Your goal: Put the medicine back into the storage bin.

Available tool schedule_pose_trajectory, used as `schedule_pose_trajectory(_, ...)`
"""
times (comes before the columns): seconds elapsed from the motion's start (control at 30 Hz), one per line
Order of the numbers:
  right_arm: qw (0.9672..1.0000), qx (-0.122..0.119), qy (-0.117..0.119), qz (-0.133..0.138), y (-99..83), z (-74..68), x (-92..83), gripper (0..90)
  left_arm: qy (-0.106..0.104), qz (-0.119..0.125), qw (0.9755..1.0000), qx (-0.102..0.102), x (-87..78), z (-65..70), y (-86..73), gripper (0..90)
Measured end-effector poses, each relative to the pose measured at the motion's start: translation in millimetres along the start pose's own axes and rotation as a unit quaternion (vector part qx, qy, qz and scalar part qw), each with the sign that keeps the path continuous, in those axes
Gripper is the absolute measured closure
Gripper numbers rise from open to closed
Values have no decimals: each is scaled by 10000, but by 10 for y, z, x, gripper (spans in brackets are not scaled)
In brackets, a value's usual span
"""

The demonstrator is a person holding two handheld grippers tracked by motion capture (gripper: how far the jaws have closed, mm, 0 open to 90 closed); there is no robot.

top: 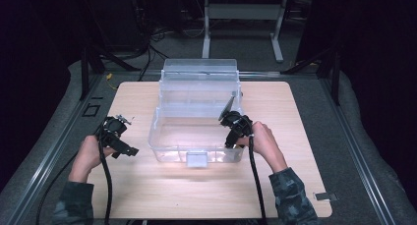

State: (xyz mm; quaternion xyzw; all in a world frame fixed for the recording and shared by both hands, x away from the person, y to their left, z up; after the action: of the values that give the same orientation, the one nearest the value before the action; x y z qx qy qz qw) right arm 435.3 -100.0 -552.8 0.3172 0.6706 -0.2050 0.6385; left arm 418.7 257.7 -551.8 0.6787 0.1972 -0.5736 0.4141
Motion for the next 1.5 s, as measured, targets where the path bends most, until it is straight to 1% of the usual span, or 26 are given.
schedule_pose_trajectory(0.03,10000,-9,-66,33,3,7,-23,388,2,2,10000,-2,0,-1,0,31)
schedule_pose_trajectory(0.07,10000,1,-29,89,7,0,-36,371,1,7,10000,-2,-1,-1,0,31)
schedule_pose_trajectory(0.1,9999,-2,-70,138,8,6,-62,348,1,11,10000,2,-2,0,1,31)
schedule_pose_trajectory(0.13,9991,22,-427,44,-10,45,-114,335,0,12,10000,8,-4,1,2,30)
schedule_pose_trajectory(0.17,9990,-6,-438,96,-15,47,-154,319,-1,12,10000,13,-5,2,3,30)
schedule_pose_trajectory(0.23,9991,5,-255,343,-3,22,-207,318,-1,22,10000,13,-6,3,6,30)
schedule_pose_trajectory(0.33,9980,5,-410,490,-23,31,-293,289,-23,49,10000,34,-1,18,17,28)
schedule_pose_trajectory(0.4,9969,-4,-245,748,-26,4,-342,264,-27,43,10000,30,2,18,16,26)
schedule_pose_trajectory(0.43,9961,3,-182,865,-32,-9,-367,228,-29,43,10000,22,5,14,15,26)
schedule_pose_trajectory(0.5,9941,-29,-22,1085,-46,-42,-409,191,-19,48,10000,-35,6,3,16,25)
schedule_pose_trajectory(0.53,9923,-65,89,1238,-48,-75,-429,174,-26,57,10000,-32,4,1,15,24)
schedule_pose_trajectory(0.57,9908,-88,100,1347,-55,-98,-443,146,-24,70,10000,-37,1,1,15,24)
schedule_pose_trajectory(0.63,9900,-152,27,1404,-82,-136,-440,144,-5,99,9999,-44,-12,-1,21,23)
schedule_pose_trajectory(0.73,9877,-277,23,1537,-114,-206,-422,143,-5,176,9998,-49,-28,5,38,21)
schedule_pose_trajectory(0.8,9837,-384,14,1758,-133,-253,-421,151,0,246,9997,-62,-34,6,54,22)
schedule_pose_trajectory(0.9,9811,-472,30,1878,-197,-317,-390,150,-29,289,9996,-30,-38,19,68,21)
schedule_pose_trajectory(0.97,9814,-524,-30,1845,-218,-328,-379,149,-65,299,9995,-62,-45,31,75,8)
schedule_pose_trajectory(1.0,9800,-552,-26,1913,-211,-331,-393,149,-70,331,9994,-93,-52,35,81,3)
schedule_pose_trajectory(1.03,9800,-552,-26,1913,-211,-331,-393,149,-70,331,9994,-93,-52,35,81,3)
schedule_pose_trajectory(1.07,9778,-581,37,2015,-200,-356,-410,149,-96,420,9990,-83,-75,38,96,3)
schedule_pose_trajectory(1.13,9777,-613,30,2010,-197,-361,-401,149,-136,538,9984,-127,-97,37,114,2)
schedule_pose_trajectory(1.17,9777,-613,16,2007,-193,-363,-392,148,-136,538,9984,-127,-97,37,114,2)
schedule_pose_trajectory(1.2,9770,-633,17,2036,-186,-367,-389,151,-159,603,9980,-132,-106,38,128,2)
schedule_pose_trajectory(1.37,9759,-599,-46,2097,-181,-372,-400,154,-142,588,9981,-76,-122,62,162,2)
schedule_pose_trajectory(1.47,9740,-576,-58,2191,-202,-399,-428,155,-127,622,9980,-45,-156,79,202,2)
schedule_pose_trajectory(1.5,9737,-574,-59,2204,-209,-408,-432,155,-138,664,9977,-12,-200,85,238,2)
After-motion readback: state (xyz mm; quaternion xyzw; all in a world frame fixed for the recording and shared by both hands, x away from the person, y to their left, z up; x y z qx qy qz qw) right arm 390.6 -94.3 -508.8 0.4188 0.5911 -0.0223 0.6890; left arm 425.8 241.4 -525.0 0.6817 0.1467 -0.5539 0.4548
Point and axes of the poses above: each handheld gripper's, and its own axes: x roughly forward along the jaws, y roughly out of its top, z roughly to its right, the point moved 9 cm from there along x, roughly forward along the jaws, and after that the axes turned 2 degrees about -z, right-handed, at the moved point
